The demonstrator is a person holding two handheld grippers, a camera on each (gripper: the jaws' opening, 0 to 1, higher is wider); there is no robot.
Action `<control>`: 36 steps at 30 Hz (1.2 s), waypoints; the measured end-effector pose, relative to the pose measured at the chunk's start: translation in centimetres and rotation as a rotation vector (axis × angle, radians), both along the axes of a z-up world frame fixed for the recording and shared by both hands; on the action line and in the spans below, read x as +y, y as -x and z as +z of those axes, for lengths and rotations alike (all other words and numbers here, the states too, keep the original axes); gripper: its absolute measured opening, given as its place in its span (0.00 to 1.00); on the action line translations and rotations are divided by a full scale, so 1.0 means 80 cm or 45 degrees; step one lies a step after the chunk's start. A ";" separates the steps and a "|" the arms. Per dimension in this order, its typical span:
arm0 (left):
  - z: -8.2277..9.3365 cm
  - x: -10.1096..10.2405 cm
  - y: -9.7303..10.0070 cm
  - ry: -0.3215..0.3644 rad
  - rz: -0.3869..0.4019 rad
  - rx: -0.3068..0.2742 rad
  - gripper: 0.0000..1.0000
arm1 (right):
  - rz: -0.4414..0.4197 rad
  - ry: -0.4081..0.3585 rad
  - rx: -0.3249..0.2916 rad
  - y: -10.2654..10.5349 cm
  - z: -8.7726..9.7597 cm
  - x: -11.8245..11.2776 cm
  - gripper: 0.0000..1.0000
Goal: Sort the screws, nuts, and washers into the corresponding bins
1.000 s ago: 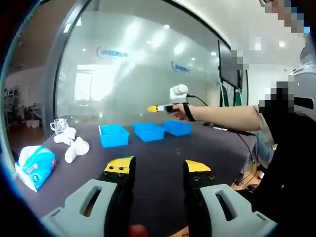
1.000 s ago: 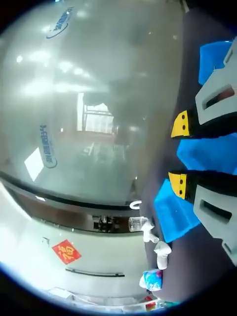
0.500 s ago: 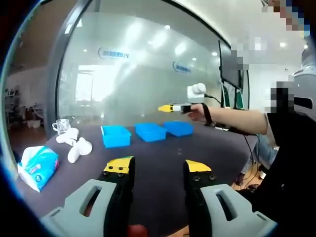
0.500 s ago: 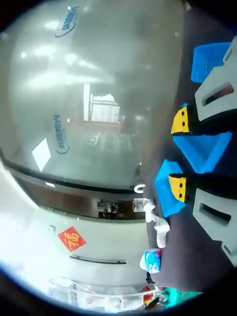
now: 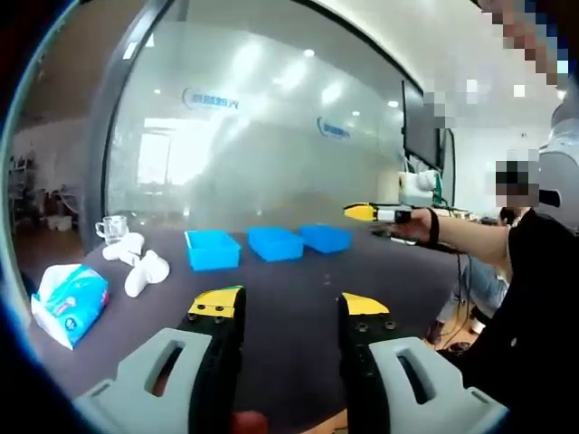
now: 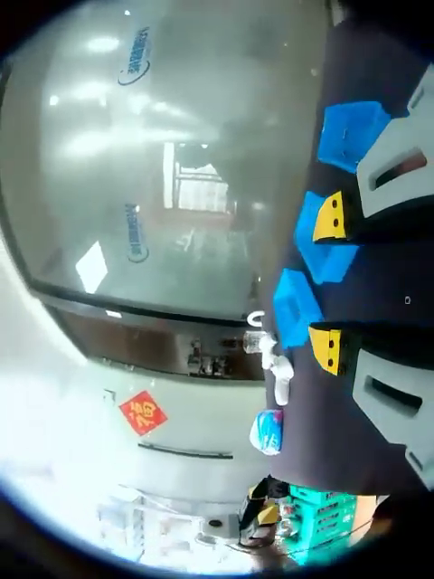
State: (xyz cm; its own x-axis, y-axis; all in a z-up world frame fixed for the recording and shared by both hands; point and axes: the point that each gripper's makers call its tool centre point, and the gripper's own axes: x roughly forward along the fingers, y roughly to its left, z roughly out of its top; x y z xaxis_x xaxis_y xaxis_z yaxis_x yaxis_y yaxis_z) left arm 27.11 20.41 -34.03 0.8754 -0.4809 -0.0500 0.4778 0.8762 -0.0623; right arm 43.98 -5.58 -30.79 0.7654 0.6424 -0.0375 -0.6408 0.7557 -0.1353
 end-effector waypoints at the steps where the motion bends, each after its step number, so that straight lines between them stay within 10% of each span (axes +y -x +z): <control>1: 0.000 0.000 0.000 -0.003 -0.003 -0.002 0.41 | 0.007 -0.015 0.007 0.008 -0.001 -0.002 0.30; 25: 0.002 -0.021 0.004 -0.074 -0.109 -0.025 0.41 | 0.012 0.005 0.101 0.125 -0.059 -0.068 0.30; 36: -0.006 -0.028 0.011 -0.084 -0.133 -0.006 0.42 | 0.319 0.134 0.213 0.139 -0.079 -0.028 0.31</control>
State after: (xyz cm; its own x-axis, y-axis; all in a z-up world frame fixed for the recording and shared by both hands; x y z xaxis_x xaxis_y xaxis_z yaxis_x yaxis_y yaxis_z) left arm 26.26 18.14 -34.50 0.8210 -0.5652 -0.0803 0.5668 0.8239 -0.0040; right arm 32.85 -7.83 -37.12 0.5611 0.7963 -0.2260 -0.8254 0.5587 -0.0811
